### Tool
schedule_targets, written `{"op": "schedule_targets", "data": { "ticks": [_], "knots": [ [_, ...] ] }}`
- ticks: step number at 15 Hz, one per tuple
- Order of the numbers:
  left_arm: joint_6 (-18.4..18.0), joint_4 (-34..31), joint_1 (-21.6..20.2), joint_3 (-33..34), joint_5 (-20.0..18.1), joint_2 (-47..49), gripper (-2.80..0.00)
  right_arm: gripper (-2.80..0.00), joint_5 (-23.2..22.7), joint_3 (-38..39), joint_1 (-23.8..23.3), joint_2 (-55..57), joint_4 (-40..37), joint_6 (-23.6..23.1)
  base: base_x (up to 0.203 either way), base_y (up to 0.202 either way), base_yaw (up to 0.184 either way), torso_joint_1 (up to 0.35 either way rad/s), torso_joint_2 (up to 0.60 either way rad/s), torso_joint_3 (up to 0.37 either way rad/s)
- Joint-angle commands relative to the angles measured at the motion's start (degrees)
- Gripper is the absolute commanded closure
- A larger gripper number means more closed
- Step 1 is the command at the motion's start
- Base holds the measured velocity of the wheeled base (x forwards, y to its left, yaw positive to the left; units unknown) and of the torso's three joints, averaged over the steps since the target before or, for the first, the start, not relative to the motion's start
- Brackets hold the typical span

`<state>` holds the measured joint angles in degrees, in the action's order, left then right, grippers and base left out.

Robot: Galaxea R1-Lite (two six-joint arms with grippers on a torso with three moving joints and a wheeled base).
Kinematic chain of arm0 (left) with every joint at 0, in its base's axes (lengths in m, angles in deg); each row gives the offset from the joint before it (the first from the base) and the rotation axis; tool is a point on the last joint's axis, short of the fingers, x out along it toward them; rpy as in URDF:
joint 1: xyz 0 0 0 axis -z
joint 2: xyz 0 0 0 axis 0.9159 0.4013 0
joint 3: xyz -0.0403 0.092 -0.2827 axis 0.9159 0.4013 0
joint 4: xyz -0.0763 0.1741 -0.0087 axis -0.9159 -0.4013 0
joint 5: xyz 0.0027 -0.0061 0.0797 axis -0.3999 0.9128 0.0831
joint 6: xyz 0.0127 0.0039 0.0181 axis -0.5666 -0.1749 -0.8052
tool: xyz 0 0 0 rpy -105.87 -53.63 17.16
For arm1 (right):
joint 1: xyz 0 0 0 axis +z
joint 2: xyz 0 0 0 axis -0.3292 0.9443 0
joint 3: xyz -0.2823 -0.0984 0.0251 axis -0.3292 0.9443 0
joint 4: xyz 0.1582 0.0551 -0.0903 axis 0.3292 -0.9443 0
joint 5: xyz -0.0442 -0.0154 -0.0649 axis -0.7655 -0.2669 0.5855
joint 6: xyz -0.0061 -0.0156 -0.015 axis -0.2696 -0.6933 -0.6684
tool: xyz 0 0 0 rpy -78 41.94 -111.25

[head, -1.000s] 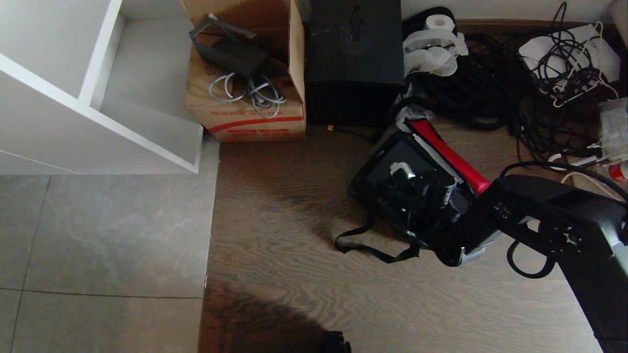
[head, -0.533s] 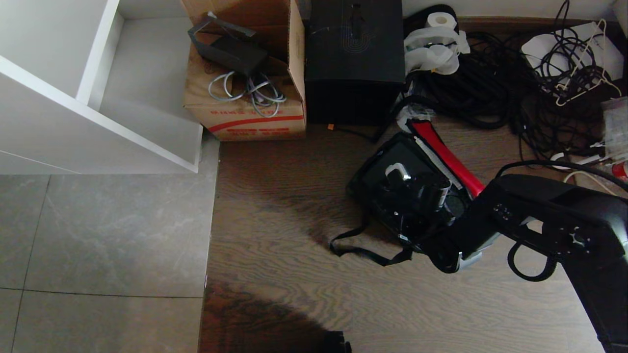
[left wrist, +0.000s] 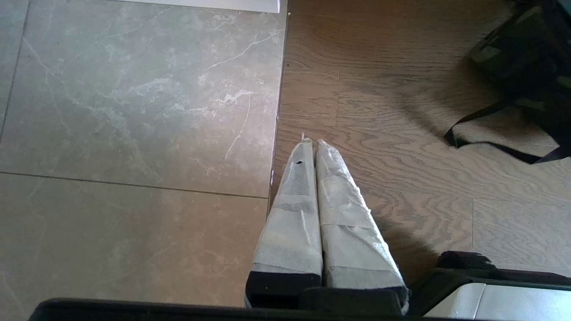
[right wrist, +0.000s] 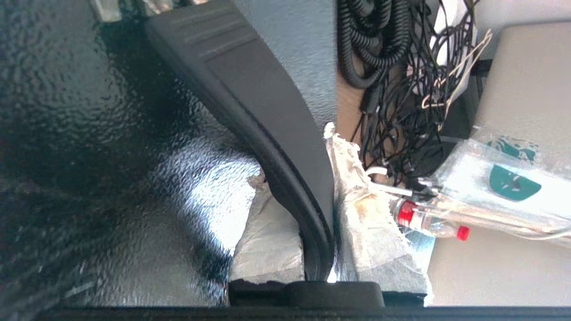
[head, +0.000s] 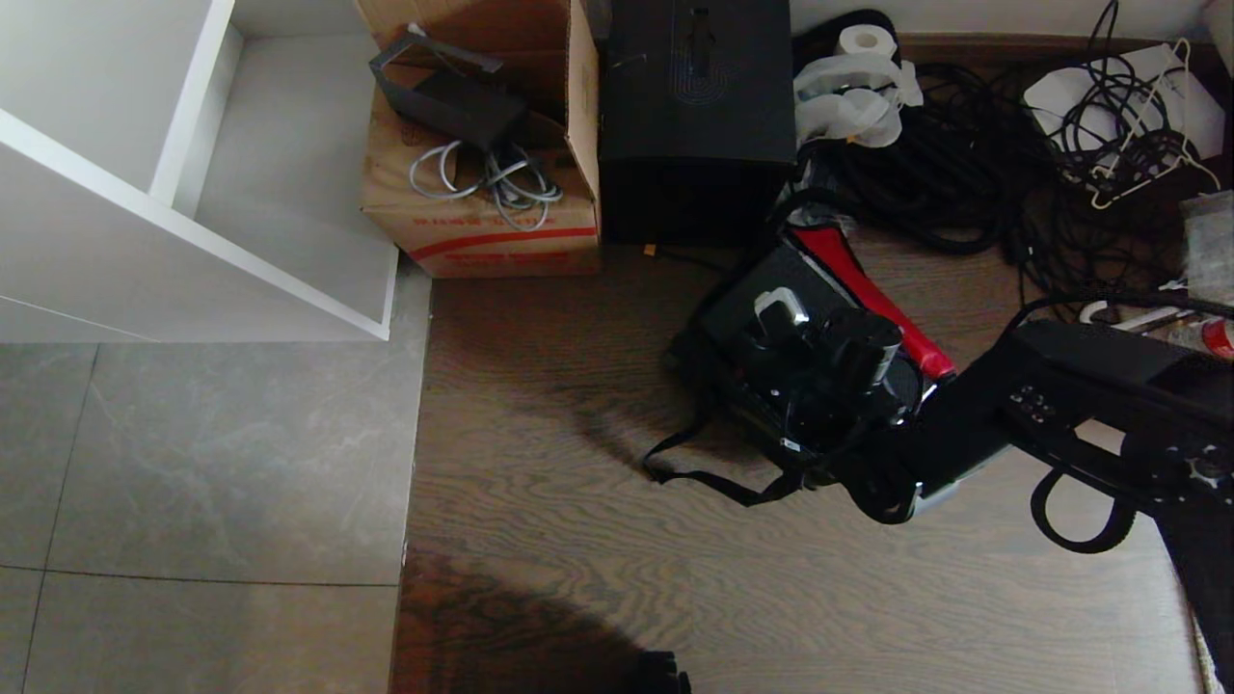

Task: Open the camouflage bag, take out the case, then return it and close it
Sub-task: Lift the black box

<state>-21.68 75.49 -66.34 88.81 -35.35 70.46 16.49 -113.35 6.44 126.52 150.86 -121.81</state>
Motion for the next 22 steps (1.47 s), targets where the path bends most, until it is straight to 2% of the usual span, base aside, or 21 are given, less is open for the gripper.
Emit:
{"op": "schedule_targets", "data": {
  "ticks": [1,3,8,22],
  "knots": [
    [0.0,0.0,0.0,0.5,0.0,0.0,0.0,0.0,0.2,0.7,0.3,-1.9,0.2,-0.6,0.0,0.0,0.0,0.0,0.0,0.0],
    [0.0,0.0,-0.1,0.5,0.0,0.0,0.0,0.0,0.1,-1.3,0.3,-3.1,0.0,-0.9,0.0,0.0,0.0,0.0,0.0,0.0],
    [0.0,0.0,-0.1,0.5,0.0,0.0,0.0,0.0,-0.2,-0.1,0.3,-5.4,-0.5,-1.8,0.0,0.0,0.0,0.0,0.0,0.0],
    [0.0,0.0,0.0,0.5,0.0,0.0,0.0,0.0,-1.7,2.6,0.3,-5.3,-3.2,0.4,0.0,0.0,0.0,0.0,0.0,0.0]
  ]
}}
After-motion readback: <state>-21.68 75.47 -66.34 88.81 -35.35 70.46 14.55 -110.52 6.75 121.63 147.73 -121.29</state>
